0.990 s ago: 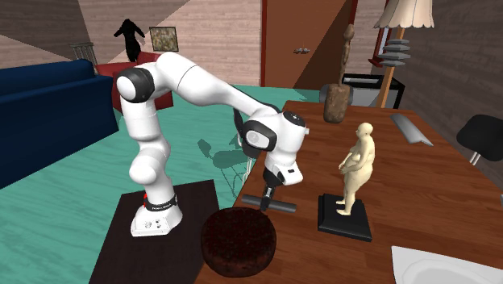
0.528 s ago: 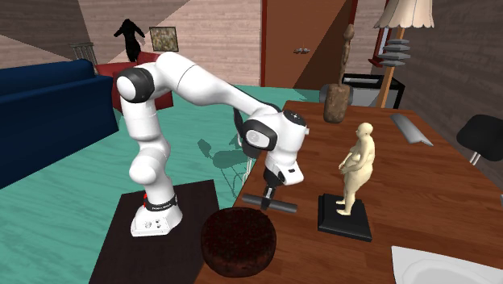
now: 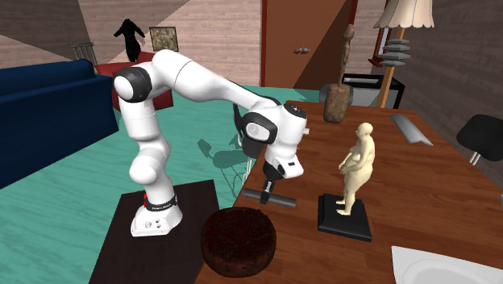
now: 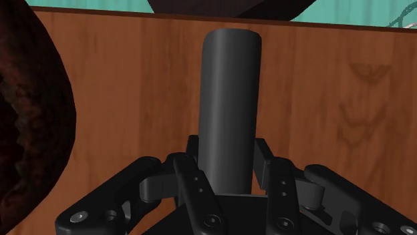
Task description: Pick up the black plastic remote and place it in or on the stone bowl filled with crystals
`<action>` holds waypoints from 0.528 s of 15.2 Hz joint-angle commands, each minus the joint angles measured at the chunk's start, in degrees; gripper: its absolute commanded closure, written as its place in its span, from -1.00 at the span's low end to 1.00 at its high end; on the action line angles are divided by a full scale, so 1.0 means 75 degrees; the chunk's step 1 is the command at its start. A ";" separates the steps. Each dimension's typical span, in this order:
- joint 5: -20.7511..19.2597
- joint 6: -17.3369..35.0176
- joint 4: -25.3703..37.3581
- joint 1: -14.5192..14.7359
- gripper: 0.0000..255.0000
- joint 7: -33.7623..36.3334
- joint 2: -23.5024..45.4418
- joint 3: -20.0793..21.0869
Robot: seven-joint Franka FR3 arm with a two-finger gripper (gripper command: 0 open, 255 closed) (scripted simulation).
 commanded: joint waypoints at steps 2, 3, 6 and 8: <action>-0.0029 -0.0321 0.0244 0.0007 1.00 0.0032 -0.0082 0.0010; -0.0038 -0.0421 0.0320 0.0008 1.00 0.0042 -0.0109 0.0013; -0.0062 -0.0723 0.0557 0.0014 1.00 0.0068 -0.0180 0.0023; -0.0075 -0.0924 0.0723 0.0017 1.00 0.0083 -0.0218 0.0029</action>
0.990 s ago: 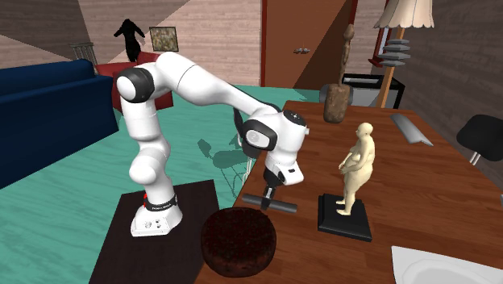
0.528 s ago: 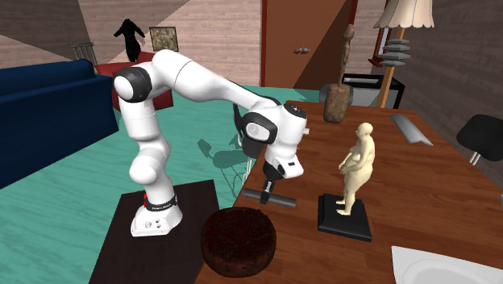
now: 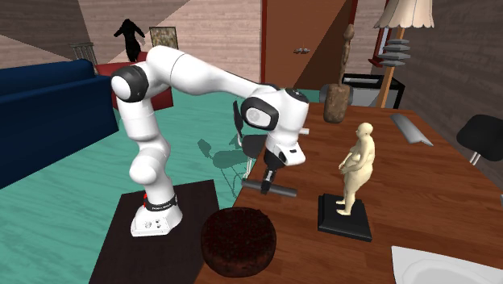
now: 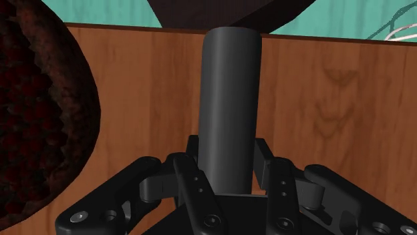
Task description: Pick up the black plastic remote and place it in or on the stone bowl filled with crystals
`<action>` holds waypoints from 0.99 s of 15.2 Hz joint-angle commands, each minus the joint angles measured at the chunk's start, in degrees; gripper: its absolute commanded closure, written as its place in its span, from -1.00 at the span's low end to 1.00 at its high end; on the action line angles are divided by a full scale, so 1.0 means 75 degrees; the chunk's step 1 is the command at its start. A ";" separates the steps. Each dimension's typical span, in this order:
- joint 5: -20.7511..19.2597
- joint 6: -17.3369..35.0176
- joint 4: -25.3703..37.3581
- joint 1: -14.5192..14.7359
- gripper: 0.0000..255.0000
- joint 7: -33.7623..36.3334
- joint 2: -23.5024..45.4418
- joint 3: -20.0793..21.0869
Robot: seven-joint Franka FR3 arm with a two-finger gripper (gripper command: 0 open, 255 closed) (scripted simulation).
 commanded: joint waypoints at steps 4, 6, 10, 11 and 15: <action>-0.0024 -0.0514 0.0440 0.0010 1.00 0.0035 -0.0078 0.0016; -0.0028 -0.0718 0.0628 0.0013 1.00 0.0043 -0.0096 0.0020; -0.0030 -0.1127 0.1025 0.0018 1.00 0.0054 -0.0108 0.0027; -0.0029 -0.1230 0.1129 0.0019 1.00 0.0055 -0.0107 0.0028; -0.0019 -0.1644 0.1566 0.0021 1.00 0.0055 -0.0083 0.0029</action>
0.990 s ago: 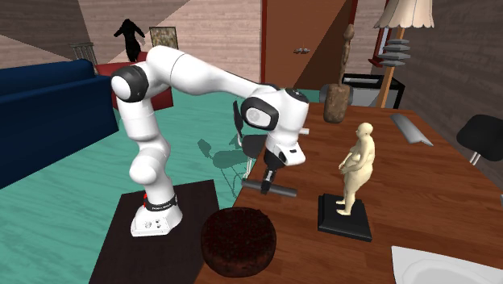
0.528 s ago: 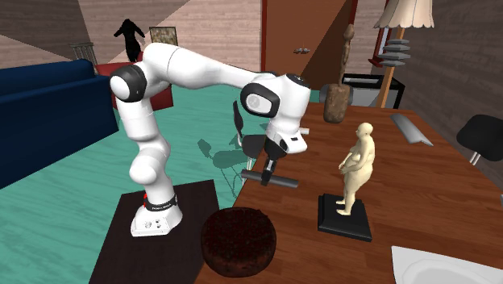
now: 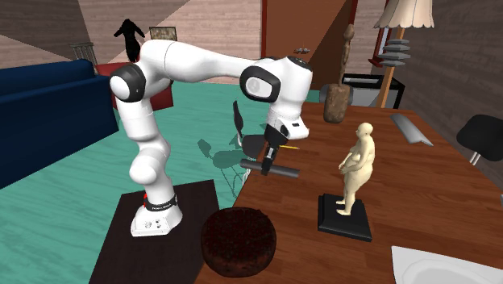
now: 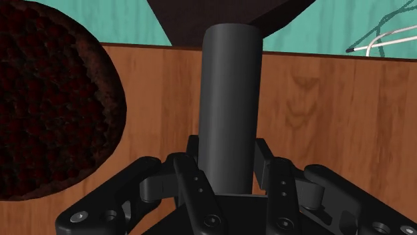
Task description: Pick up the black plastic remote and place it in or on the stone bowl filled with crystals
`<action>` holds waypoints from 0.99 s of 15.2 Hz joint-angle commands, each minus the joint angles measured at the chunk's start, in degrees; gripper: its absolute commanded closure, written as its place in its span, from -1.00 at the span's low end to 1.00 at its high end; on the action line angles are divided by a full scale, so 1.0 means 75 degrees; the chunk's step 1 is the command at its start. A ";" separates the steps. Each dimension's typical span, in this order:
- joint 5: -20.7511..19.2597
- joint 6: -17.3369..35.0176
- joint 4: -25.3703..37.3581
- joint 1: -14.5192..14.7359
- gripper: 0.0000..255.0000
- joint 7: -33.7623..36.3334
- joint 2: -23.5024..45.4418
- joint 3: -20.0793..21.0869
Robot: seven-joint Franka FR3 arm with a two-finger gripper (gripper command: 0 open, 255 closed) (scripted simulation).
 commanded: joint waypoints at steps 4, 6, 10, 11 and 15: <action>0.0022 -0.0508 0.0565 -0.0002 1.00 -0.0014 0.0064 -0.0006; -0.0103 -0.0475 0.0446 -0.0163 1.00 -0.0348 -0.0027 -0.0184; -0.0329 -0.0411 0.0316 -0.0491 1.00 -0.1048 -0.0113 -0.0567; -0.0378 -0.0395 0.0306 -0.0573 1.00 -0.1230 -0.0113 -0.0668; -0.0535 -0.0327 0.0350 -0.0917 1.00 -0.1989 -0.0022 -0.1082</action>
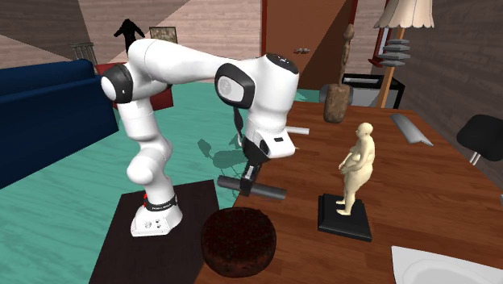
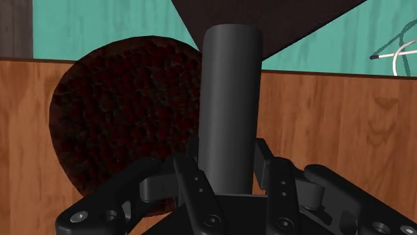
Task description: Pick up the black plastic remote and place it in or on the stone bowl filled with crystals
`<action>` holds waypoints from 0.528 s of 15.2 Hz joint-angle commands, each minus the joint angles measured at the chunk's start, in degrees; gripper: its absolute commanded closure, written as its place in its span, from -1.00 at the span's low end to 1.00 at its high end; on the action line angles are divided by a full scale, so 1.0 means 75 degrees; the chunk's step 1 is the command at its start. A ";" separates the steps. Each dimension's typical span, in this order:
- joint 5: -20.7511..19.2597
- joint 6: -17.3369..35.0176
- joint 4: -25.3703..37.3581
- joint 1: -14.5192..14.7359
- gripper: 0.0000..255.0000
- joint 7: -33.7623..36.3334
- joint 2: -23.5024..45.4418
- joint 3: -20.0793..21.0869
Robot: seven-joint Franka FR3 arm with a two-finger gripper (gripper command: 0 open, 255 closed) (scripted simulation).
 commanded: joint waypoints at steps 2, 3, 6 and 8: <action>-0.0111 0.0031 0.0059 -0.0259 1.00 -0.0583 0.0069 -0.0305; -0.0126 0.0049 0.0110 -0.0350 1.00 -0.0788 0.0135 -0.0414; -0.0130 0.0094 0.0273 -0.0584 1.00 -0.1309 0.0344 -0.0687; -0.0142 0.0302 0.0042 -0.0584 1.00 -0.1286 0.0318 -0.0684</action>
